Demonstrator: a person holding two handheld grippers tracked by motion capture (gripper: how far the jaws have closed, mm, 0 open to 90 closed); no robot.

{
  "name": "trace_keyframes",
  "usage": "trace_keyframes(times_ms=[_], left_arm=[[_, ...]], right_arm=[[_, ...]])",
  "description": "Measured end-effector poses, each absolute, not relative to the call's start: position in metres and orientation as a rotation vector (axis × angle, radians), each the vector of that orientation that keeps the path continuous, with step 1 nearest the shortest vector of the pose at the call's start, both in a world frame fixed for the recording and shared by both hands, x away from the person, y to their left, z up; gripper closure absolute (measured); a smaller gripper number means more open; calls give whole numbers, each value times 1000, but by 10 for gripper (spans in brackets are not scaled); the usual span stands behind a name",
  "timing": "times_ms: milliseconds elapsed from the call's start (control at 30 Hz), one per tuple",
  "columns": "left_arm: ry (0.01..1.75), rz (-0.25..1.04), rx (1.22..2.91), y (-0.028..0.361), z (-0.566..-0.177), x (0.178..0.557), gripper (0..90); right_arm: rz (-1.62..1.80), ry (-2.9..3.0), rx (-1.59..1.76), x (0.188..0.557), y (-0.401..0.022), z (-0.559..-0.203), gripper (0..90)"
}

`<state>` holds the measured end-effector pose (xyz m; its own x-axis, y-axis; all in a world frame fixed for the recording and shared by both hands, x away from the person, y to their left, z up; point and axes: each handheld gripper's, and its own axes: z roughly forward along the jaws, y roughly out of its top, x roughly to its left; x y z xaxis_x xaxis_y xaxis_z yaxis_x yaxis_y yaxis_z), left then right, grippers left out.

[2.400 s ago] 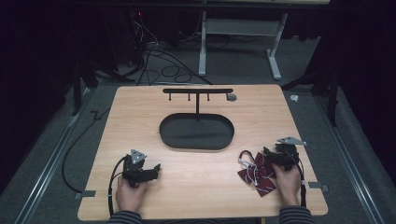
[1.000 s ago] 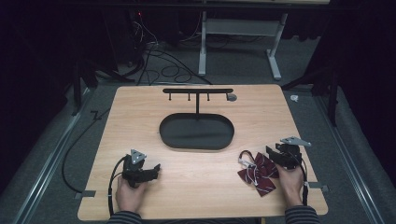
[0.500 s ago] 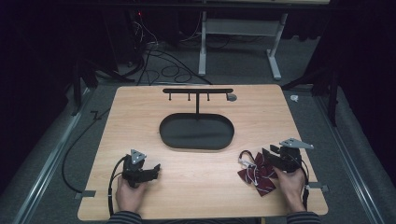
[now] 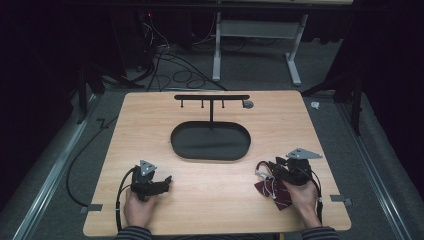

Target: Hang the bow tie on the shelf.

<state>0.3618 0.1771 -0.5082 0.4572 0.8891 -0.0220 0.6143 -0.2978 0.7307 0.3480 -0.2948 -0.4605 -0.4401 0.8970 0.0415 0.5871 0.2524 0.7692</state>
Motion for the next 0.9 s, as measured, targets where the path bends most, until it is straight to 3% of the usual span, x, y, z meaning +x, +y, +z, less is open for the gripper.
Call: trace_keyframes(times_ms=[467,900], left_arm=[[1250,516,2026,177,-508,362,172],[1250,517,2025,177,-508,362,172]], right_arm=[[950,2184,1390,369,-286,-475,661],[870,2238,1440,384,-284,-490,766]])
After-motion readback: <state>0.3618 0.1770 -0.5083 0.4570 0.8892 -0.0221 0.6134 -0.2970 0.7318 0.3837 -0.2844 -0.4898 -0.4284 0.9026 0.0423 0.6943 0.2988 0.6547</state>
